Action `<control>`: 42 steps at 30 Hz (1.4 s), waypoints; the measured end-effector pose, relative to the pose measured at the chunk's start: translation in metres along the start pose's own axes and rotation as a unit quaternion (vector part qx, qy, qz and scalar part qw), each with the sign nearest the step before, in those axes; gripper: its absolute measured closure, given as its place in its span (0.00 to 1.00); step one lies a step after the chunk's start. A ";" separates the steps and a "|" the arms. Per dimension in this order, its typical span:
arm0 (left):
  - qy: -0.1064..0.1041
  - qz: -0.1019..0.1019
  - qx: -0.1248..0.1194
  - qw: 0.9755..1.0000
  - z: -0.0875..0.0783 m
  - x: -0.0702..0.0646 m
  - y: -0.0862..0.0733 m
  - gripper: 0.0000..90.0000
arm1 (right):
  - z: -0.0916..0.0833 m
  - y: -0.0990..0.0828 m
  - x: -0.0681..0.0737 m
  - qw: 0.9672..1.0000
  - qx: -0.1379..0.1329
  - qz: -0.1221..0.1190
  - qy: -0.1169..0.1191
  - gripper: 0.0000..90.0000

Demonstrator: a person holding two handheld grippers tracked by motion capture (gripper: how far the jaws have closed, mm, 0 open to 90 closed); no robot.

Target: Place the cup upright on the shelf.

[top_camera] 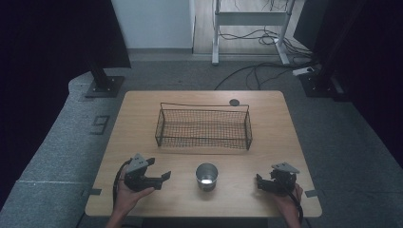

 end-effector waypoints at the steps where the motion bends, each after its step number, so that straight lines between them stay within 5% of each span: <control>1: -0.002 0.000 0.000 1.000 0.000 -0.001 0.001 0.13 | 0.000 0.000 0.000 1.000 0.000 0.000 0.000 0.07; 42: -0.055 0.058 0.020 0.997 0.018 -0.054 0.033 0.04 | 0.000 0.000 0.000 1.000 0.000 0.000 0.000 0.07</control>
Point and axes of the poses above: each handheld gripper's, and its own axes: z roughly forward along the jaws, y roughly out of its top, x roughly to its left, the point moved 8 cm from there along z, roughly forward along the jaws, and after that the axes turned 13 degrees about x, right-handed, at the moved point
